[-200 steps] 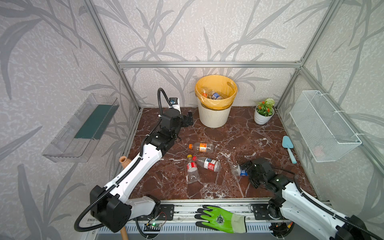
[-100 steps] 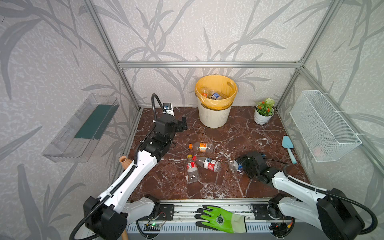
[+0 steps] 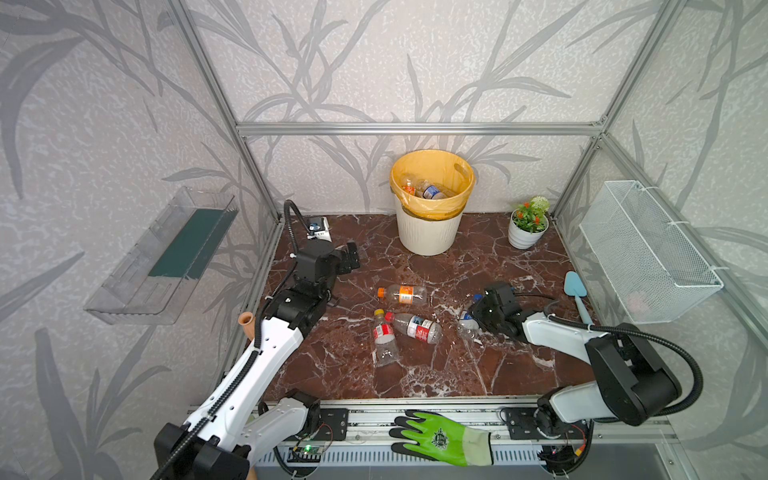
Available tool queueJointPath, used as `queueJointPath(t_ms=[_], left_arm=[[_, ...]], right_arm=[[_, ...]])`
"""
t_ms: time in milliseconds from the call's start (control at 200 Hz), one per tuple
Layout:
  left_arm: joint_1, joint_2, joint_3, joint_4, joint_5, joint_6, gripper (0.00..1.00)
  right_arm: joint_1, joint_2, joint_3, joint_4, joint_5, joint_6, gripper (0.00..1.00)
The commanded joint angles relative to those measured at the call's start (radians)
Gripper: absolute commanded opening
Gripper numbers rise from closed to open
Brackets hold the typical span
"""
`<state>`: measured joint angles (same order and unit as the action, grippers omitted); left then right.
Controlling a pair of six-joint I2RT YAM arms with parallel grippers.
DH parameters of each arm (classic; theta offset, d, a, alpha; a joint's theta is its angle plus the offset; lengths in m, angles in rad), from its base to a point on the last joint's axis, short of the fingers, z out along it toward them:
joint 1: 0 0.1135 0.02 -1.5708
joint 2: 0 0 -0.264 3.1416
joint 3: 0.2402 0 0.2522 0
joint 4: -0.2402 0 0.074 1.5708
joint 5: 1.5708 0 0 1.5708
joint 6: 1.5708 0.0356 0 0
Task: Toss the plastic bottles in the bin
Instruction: 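Lift the blue-cap bottle with the right gripper over the bin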
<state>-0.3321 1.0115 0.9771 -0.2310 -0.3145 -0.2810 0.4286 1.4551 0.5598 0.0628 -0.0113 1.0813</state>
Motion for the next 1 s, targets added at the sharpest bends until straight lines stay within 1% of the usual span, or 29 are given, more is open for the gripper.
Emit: queueJointPath(t_ms=[0,130,205,265,415,575,660,685,805,995], left_arm=[[0.020,-0.035,-0.029,-0.033,-0.023,-0.030,0.99],[0.051,-0.044,-0.050,-0.061,-0.028,-0.072,0.99],[0.069,-0.041,-0.057,-0.075,-0.013,-0.094,0.99],[0.074,-0.037,-0.066,-0.082,-0.008,-0.102,0.99],[0.085,-0.021,-0.093,-0.083,-0.007,-0.137,0.99],[0.097,0.013,-0.110,-0.080,0.010,-0.175,0.99],[0.105,0.031,-0.118,-0.082,0.016,-0.195,0.99],[0.107,0.036,-0.120,-0.082,0.020,-0.198,0.99],[0.114,0.049,-0.134,-0.090,0.039,-0.216,0.99],[0.119,0.051,-0.156,-0.103,0.041,-0.228,0.99]], right_arm=[[-0.001,0.014,-0.005,0.000,-0.025,-0.027,0.37],[-0.013,-0.053,0.022,0.010,-0.003,-0.062,0.36],[-0.020,-0.109,0.039,0.018,0.023,-0.093,0.36],[-0.026,-0.158,0.056,0.016,0.048,-0.133,0.35],[-0.069,-0.275,0.120,-0.016,0.060,-0.233,0.35],[-0.094,-0.393,0.202,-0.009,0.114,-0.368,0.35],[-0.100,-0.416,0.276,-0.011,0.123,-0.437,0.36],[-0.101,-0.422,0.298,-0.014,0.127,-0.477,0.36],[-0.102,-0.441,0.387,0.001,0.145,-0.560,0.36],[-0.102,-0.470,0.490,0.087,0.164,-0.675,0.36]])
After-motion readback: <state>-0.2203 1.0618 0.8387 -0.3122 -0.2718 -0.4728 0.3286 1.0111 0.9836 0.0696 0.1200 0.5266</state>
